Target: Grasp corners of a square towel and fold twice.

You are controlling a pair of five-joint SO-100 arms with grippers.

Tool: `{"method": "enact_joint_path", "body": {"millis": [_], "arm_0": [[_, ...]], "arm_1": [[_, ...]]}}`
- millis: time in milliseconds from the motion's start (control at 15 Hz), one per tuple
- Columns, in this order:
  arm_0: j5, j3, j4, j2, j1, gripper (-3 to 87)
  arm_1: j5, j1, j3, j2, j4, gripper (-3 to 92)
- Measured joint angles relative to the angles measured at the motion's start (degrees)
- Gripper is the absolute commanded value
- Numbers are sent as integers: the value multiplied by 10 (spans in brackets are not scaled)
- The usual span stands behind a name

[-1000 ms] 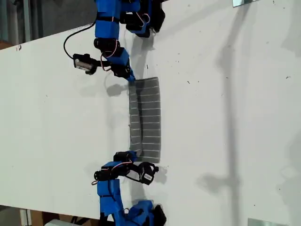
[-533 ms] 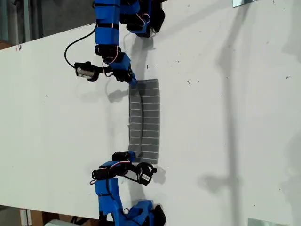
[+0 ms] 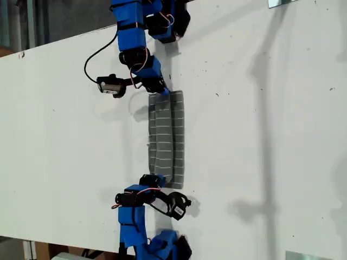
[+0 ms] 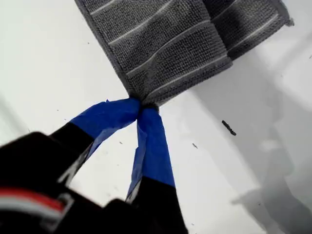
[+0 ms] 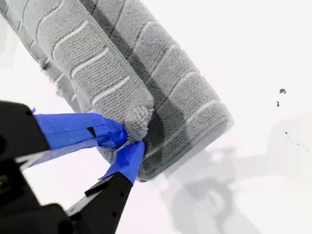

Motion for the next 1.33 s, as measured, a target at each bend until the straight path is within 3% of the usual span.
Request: {"method": "enact_joint_path", "body": {"millis": [267,333,400,467,533,800,1067,1333], "arm_0": [[-2,-2,11,0,6,-1],[0,-2,11,0,7,8],[-2,-2,11,0,7,91],[0,-2,11,0,8,203],[6,-2,10,0,11,231],[18,-17,10,0,15,263],[22,-47,90,38,-3,305],[15,11,73,104,-19,306]], "arm_1": [[22,-33,10,3,2,-1],[24,-36,13,3,-4,38],[27,-37,18,3,-8,136],[29,-37,21,3,-6,171],[29,-37,21,3,-7,185],[29,-40,23,14,-8,193],[14,-7,62,51,-15,274],[-3,40,155,58,-83,287]]}}
